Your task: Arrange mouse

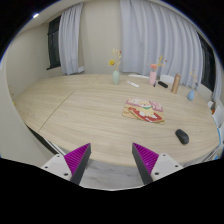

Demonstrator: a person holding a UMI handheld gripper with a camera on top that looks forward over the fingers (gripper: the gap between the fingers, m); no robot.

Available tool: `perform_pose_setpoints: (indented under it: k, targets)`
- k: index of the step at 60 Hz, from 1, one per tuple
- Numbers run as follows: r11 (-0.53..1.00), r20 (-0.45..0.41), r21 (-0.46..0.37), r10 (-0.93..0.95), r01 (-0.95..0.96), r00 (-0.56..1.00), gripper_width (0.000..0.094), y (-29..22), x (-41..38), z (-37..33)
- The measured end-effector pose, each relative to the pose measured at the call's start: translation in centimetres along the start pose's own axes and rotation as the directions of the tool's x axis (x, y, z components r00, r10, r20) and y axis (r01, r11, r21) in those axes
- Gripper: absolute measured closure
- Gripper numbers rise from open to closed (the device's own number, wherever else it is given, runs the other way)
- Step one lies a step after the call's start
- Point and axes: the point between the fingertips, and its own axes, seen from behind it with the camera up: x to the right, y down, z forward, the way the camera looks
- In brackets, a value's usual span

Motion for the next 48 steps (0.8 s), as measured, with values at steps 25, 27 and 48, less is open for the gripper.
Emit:
perform_pose_setpoints:
  k: [25, 27, 48]
  targets:
    - [0.998, -0.086, -0.026, 0.058, -0.061, 0.995, 0.0079, 4.4, 10.3, -2.1]
    - [0.997, -0.098, -0.031, 0.069, -0.072, 0.993, 0.0077, 5.0, 11.4, -2.3]
    - [0.99, -0.24, -0.027, 0.126, -0.136, 0.963, 0.0077, 9.1, 25.2, -4.5]
